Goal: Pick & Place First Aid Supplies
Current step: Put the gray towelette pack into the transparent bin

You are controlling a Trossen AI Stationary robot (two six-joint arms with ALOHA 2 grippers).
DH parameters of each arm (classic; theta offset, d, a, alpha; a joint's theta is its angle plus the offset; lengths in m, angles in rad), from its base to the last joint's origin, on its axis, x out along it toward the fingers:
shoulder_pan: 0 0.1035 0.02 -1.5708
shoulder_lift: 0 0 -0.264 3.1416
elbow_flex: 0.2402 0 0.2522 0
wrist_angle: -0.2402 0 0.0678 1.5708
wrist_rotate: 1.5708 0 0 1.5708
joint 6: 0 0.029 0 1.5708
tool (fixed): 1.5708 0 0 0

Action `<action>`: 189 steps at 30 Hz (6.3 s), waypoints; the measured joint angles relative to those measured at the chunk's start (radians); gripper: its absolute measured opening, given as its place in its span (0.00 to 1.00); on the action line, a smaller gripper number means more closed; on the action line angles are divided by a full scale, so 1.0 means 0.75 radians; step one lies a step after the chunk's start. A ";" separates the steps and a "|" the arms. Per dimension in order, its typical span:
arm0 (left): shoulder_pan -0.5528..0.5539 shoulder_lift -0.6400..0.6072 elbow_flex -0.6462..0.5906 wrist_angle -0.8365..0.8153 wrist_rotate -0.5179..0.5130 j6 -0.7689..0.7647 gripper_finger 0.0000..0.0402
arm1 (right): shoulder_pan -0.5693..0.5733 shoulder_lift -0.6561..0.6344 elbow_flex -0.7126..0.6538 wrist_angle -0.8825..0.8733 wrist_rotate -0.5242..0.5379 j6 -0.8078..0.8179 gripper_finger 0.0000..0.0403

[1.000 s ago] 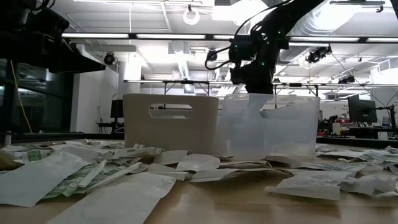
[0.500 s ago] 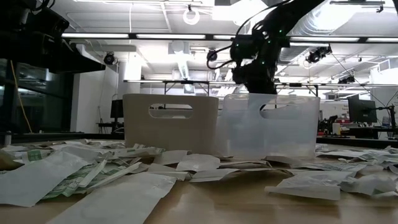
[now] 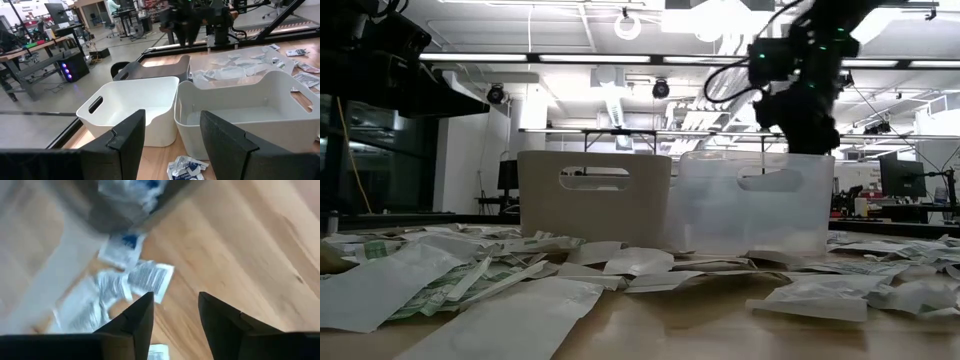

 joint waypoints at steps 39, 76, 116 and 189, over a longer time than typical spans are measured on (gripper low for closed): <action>0.000 0.000 0.000 0.000 0.000 0.000 0.47 | 0.031 0.258 -0.259 0.517 -0.017 -0.937 0.28; 0.000 0.000 0.000 0.001 0.000 0.000 0.47 | -0.102 -0.282 -0.265 0.255 -0.784 -0.091 0.00; 0.000 0.000 0.000 0.001 0.000 0.000 0.47 | 0.152 -0.246 -0.263 0.776 -0.615 0.085 0.00; 0.000 0.000 0.000 0.001 0.000 0.000 0.47 | 0.443 -0.207 -0.152 -0.408 -0.124 1.152 0.32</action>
